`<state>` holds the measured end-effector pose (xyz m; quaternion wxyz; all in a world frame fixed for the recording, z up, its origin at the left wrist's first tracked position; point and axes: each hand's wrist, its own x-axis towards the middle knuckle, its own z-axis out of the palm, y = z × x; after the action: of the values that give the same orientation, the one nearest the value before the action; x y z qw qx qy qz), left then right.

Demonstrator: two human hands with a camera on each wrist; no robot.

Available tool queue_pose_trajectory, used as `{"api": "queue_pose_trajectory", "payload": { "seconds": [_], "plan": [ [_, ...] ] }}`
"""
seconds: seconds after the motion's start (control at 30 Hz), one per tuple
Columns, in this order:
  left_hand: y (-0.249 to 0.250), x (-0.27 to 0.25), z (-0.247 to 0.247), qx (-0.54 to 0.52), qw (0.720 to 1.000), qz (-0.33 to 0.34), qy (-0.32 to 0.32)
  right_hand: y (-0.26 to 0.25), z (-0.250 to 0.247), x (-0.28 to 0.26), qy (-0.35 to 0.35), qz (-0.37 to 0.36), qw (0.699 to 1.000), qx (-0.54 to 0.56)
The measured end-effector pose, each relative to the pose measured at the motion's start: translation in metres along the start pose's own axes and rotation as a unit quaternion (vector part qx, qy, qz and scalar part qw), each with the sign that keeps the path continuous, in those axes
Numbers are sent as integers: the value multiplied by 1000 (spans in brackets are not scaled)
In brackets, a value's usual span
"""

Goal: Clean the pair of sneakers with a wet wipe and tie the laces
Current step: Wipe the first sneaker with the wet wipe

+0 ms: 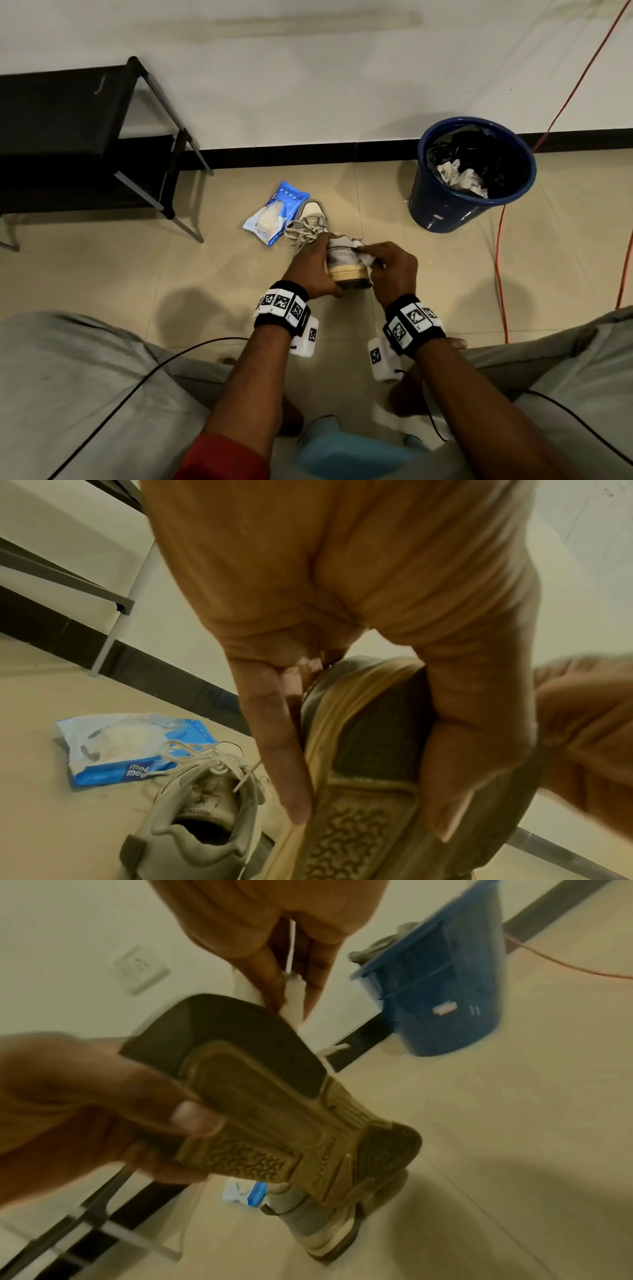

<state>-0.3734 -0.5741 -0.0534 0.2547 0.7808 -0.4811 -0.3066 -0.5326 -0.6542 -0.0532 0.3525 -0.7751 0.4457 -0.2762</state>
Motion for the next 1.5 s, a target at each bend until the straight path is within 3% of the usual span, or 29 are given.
{"api": "queue_pose_trajectory", "payload": {
  "seconds": [0.07, 0.2, 0.33, 0.4, 0.5, 0.6, 0.77, 0.9, 0.93, 1.03, 1.17, 1.2, 1.3, 1.33, 1.43, 1.5],
  "plan": [
    [4, 0, 0, 2, 1000, 5, -2, 6, -2, 2, 30, 66, 997, 24],
    [10, 6, -1, -15, 1000, -1, -2, -17, -6, -6, 12, 24, 996, 91],
    [13, 10, 3, 4, 1000, 2, -6, 1, -11, 4, 17, 75, 997, 10],
    [16, 13, 8, 3, 1000, -5, 2, 0, -11, 4, 35, 104, 994, 26],
    [17, 15, 10, -14, 1000, -8, 13, -18, -8, -3, 69, 50, 995, 60],
    [17, 13, 9, -9, 1000, -5, 12, -18, -3, -7, 43, -29, 998, 26],
    [16, 11, 15, -5, 1000, -16, 24, -2, -12, 2, 25, 20, 994, -106],
    [11, 6, 14, -9, 999, -28, 25, -25, -8, -20, -8, -90, 990, -107],
    [10, 4, 15, -11, 999, -33, 26, -22, -9, -18, -13, -94, 989, -113],
    [12, 1, 17, -16, 999, -31, 38, -7, -14, -8, 12, 8, 995, -103],
    [9, 2, 12, -67, 997, -24, 29, -23, -11, -23, -14, -127, 988, -86],
    [9, 2, 11, -75, 996, -21, 33, -21, -12, -21, -5, -122, 989, -81],
    [15, 1, 10, -95, 995, -2, 44, -12, -15, -8, 44, 31, 997, -46],
    [15, 1, 9, -106, 993, 4, 48, -16, -15, -10, 49, 19, 998, -43],
    [13, 4, 5, -135, 990, 4, 49, -33, -13, -24, 6, -139, 987, -84],
    [13, 8, 4, -146, 988, 2, 52, -24, -17, -14, 26, -110, 989, -97]
  ]
}}
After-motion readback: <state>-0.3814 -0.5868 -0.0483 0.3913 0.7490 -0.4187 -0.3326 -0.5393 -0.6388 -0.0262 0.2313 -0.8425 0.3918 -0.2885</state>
